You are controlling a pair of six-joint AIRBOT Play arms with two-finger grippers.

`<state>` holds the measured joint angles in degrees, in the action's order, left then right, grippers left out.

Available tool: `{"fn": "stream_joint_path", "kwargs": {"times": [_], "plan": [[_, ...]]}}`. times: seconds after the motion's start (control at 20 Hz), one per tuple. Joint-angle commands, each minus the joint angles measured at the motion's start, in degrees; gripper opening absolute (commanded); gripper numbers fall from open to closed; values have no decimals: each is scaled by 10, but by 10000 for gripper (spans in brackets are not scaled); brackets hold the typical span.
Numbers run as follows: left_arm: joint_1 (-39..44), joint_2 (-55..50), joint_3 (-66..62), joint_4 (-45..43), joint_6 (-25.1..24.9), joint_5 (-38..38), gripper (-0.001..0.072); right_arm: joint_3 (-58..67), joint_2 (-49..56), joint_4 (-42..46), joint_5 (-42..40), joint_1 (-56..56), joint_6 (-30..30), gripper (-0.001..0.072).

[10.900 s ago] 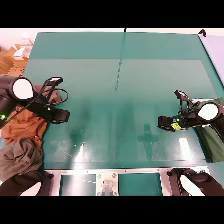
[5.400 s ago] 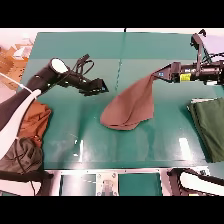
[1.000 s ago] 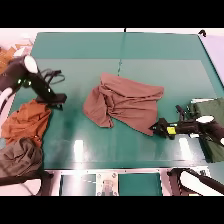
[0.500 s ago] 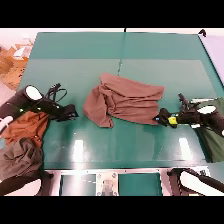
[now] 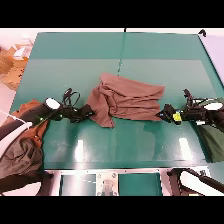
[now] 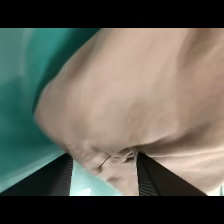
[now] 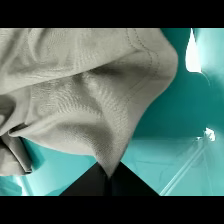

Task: Fold the shirts.

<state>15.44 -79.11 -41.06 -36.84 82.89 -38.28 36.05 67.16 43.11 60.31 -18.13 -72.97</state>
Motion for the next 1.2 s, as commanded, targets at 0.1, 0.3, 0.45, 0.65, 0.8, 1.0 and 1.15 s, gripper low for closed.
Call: {"fn": "stream_joint_path", "kwargs": {"times": [0.1, 0.3, 0.45, 0.65, 0.8, 1.0, 1.15], "plan": [[11, -16, 4, 30, -24, 31, 25, 1, -1, 0, 2, 0, 1, 15], [-12, 12, -36, 25, -68, -23, 24, 33, -3, 2, 30, -9, 1, 14], [-90, 79, -116, -9, -70, -128, 23, 131, -30, -1, 87, -26, -14, 14], [-183, 189, -301, -17, -80, -268, 24, 357, -117, -11, 117, -45, -57, 15], [-224, 244, -485, -18, -80, -297, 24, 554, -178, -10, 112, -74, -97, 14], [-261, 255, -741, -24, -61, -314, 24, 741, -230, 26, 87, -138, -155, 14], [-263, 261, -840, -76, -49, -313, 24, 793, -253, 55, 87, -158, -171, 14]]}}
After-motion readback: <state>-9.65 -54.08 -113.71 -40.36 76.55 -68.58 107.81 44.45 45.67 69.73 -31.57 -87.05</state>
